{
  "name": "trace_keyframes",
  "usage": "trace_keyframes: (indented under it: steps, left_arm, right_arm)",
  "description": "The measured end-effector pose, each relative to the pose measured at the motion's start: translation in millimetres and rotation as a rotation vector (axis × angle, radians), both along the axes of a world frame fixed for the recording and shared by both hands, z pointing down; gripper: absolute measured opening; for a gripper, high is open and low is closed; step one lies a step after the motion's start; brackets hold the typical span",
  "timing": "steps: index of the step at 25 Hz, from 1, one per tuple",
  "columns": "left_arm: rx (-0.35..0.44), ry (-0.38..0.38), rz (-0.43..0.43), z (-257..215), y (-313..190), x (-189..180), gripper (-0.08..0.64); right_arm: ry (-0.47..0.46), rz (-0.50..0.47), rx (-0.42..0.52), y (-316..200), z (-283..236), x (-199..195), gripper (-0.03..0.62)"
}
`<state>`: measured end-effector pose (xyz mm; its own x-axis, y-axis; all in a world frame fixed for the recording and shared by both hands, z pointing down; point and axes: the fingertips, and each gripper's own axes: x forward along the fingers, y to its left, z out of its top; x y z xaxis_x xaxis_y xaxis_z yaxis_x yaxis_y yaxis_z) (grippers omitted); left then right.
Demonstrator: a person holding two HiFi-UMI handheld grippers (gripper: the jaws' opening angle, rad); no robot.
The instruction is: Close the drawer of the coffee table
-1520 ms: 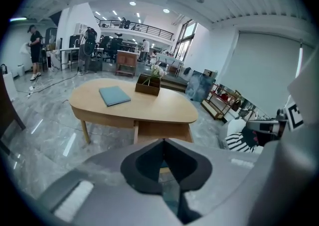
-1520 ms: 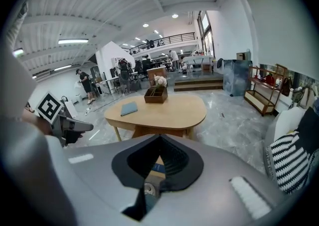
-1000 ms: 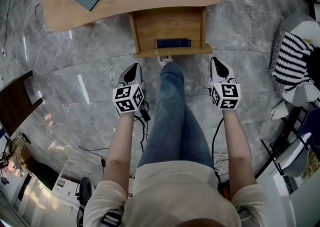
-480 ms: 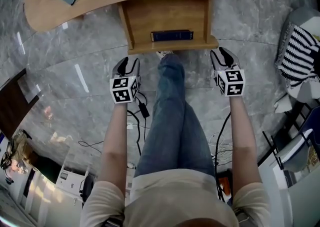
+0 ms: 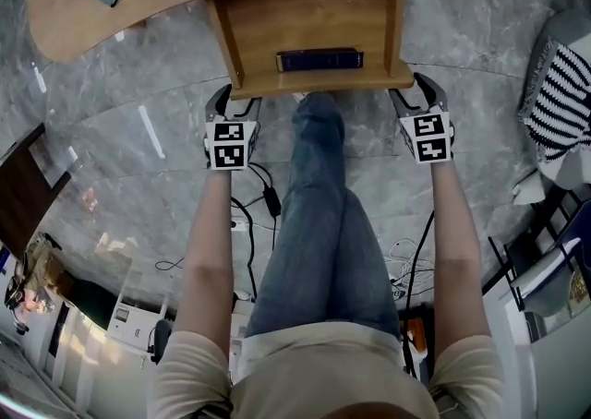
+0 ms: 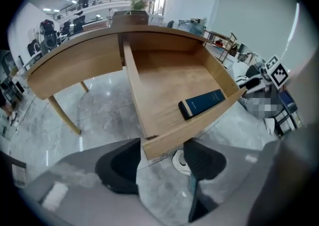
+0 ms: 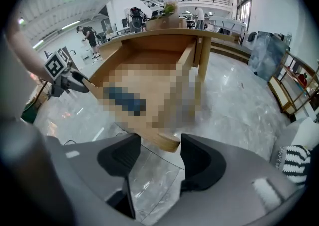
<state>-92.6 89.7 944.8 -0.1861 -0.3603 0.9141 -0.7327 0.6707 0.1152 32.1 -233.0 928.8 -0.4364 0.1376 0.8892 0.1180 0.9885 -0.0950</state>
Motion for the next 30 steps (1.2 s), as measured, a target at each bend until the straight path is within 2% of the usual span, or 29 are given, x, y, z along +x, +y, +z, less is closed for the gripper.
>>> trace_keyframes:
  steps: [8,12,17,30]
  left_arm:
    - [-0.032,-0.023,0.089,19.2,-11.9,-8.1,0.272]
    - [-0.059,0.015,0.063,24.6,-6.9,-1.8,0.270]
    - [-0.083,0.027,0.072,21.9,-8.2,-3.5,0.270]
    - [-0.103,0.099,0.070,-3.1,-6.1,-3.9,0.270]
  right_arm:
    - [0.050,-0.024,0.013,-2.9,35.6,-9.6,0.258]
    - [0.076,-0.028,0.017,-4.5,39.4,-7.4,0.257]
    - [0.105,-0.013,0.021,-3.8,36.2,-8.0,0.253]
    - [0.188,-0.005,0.002,-0.8,9.6,-9.4,0.250]
